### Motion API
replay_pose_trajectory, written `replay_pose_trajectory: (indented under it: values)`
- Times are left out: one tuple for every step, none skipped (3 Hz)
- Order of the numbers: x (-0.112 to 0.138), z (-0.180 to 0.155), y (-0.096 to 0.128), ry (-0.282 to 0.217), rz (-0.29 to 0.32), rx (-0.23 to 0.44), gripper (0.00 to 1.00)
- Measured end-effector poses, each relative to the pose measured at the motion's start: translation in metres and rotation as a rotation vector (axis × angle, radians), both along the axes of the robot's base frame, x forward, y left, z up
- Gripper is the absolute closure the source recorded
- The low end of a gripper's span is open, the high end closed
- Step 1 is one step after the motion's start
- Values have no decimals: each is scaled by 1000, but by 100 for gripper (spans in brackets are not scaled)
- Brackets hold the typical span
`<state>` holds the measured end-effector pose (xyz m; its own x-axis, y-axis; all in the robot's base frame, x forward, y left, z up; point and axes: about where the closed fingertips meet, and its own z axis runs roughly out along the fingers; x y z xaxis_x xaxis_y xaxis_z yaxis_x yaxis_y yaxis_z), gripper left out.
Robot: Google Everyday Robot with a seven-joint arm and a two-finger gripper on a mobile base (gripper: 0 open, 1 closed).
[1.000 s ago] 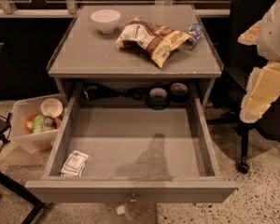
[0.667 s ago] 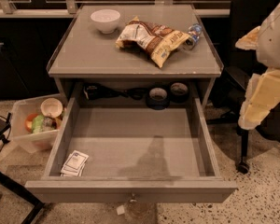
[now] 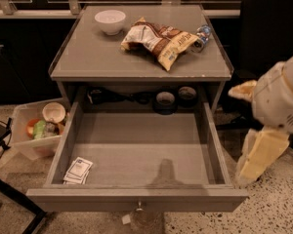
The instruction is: Close top drawer
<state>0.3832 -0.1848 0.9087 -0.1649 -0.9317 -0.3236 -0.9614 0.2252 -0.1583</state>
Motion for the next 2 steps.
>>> replay_pose_trajectory:
  values:
    - [-28, -68, 18, 131, 29, 40, 0]
    - [-57, -128, 33, 262, 49, 66, 18]
